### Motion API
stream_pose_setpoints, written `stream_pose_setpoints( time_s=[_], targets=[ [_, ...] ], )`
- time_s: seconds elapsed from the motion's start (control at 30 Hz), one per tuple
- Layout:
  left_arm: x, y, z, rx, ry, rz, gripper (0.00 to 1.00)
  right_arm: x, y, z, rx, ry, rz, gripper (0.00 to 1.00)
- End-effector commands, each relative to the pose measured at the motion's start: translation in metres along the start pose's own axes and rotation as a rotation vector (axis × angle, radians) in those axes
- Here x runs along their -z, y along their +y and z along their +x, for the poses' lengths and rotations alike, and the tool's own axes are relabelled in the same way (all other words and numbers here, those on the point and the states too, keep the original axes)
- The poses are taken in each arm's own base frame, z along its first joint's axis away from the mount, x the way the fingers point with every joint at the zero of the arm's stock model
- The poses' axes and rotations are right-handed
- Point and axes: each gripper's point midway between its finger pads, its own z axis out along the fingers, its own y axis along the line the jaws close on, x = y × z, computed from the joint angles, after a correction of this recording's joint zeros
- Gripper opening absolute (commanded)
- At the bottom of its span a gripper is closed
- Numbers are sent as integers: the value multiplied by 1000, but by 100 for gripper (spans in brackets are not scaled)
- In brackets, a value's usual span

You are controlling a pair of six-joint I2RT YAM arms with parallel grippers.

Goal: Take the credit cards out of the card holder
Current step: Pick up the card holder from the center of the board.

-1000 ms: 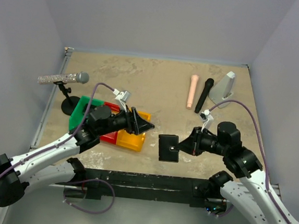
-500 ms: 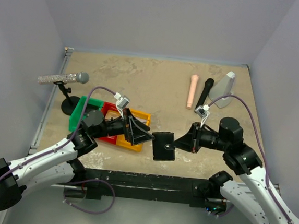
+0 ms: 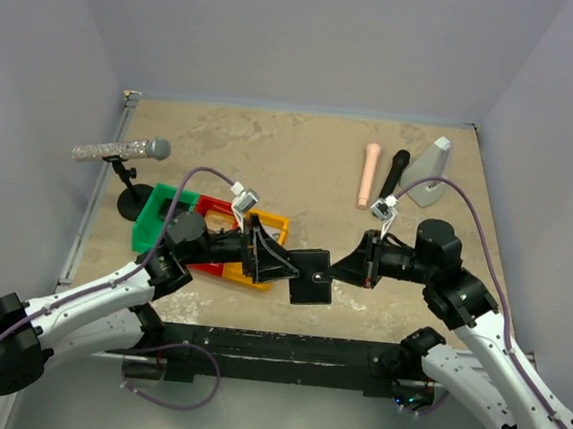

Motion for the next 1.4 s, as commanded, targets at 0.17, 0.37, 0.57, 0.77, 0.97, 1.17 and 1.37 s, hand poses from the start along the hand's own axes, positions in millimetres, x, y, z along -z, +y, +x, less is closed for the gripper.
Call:
stream_pose_setpoints(
  time_s=[0.17, 0.37, 0.57, 0.77, 0.97, 1.17, 1.37],
  targets=[
    [-6, -13, 8, -9, 18, 79, 72, 2, 21, -20, 56, -58, -61, 0],
    [-4, -14, 8, -18, 9, 81, 64, -1, 17, -19, 52, -52, -52, 0],
    [-6, -11, 9, -20, 14, 78, 59, -3, 14, -19, 41, -44, -46, 0],
    [-6, -10, 8, -31, 8, 70, 54, -4, 14, -19, 39, -42, -48, 0],
    [-7, -7, 8, -32, 9, 60, 50, -6, 13, -17, 36, -27, -52, 0],
    [-8, -9, 7, -37, 15, 67, 48, -6, 13, -17, 39, -24, -48, 0],
    [-8, -11, 7, -45, 16, 74, 23, -6, 12, -16, 40, -17, -46, 0]
  ],
)
